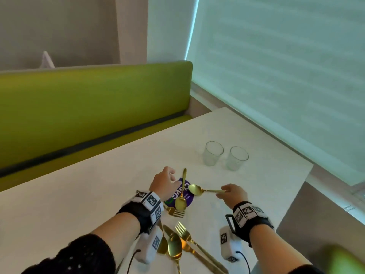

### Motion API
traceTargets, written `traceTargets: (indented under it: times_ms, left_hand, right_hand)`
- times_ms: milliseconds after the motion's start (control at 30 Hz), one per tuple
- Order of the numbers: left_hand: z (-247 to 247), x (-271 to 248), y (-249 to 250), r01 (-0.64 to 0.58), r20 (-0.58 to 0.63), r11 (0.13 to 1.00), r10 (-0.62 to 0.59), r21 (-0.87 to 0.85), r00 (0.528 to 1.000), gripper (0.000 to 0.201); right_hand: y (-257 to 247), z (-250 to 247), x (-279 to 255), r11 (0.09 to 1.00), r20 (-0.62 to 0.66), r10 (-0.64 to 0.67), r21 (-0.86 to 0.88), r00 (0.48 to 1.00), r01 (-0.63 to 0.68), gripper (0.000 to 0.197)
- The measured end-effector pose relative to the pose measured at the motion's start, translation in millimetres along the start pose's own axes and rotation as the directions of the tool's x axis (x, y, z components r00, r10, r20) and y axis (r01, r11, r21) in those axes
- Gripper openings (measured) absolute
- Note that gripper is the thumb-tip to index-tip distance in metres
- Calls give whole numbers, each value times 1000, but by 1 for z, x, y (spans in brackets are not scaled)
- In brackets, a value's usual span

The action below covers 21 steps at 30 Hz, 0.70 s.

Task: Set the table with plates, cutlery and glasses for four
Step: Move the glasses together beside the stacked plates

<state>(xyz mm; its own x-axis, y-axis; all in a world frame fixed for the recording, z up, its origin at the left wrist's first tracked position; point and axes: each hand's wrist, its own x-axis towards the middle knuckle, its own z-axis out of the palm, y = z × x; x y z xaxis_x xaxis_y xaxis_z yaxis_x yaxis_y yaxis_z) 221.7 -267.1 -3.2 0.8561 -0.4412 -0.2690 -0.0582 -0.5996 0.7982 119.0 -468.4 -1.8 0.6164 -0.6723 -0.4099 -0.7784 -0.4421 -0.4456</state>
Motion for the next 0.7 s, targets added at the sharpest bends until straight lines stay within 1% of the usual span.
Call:
traceTargets:
  times_ms: [67,167,300,400,567,633,700]
  left_hand:
    - [14,32,9,6,21,1000,-6,3,1000,48]
    - [33,72,25,11,44,1000,-11,-9,999,58]
    - [58,116,48,12,46,1000,-11,-27,999,70]
    - [74,141,60,8,49,1000,-8,-9,999,82]
    - [103,169,68,1,113,1000,-2,16,994,124]
    - [114,174,69,-2,123,1000,3,-7,992,131]
    - [122,179,69,-3,85,998,9,-64,996,129]
  right_hand:
    - [6,-13,32,998,-25,32,55,999,-30,38]
    - [13,-28,75,989,-64,85,125,994,-76,41]
    - [24,-39,119,972,-129,173,181,976,-149,48]
    - [34,-42,140,964,-137,211,192,968,-183,55]
    - [51,-41,163,939,-108,244,275,964,-207,68]
    - [55,-43,169,930,-94,238,309,967,-198,72]
    - [54,-44,173,932,-83,210,317,974,-174,74]
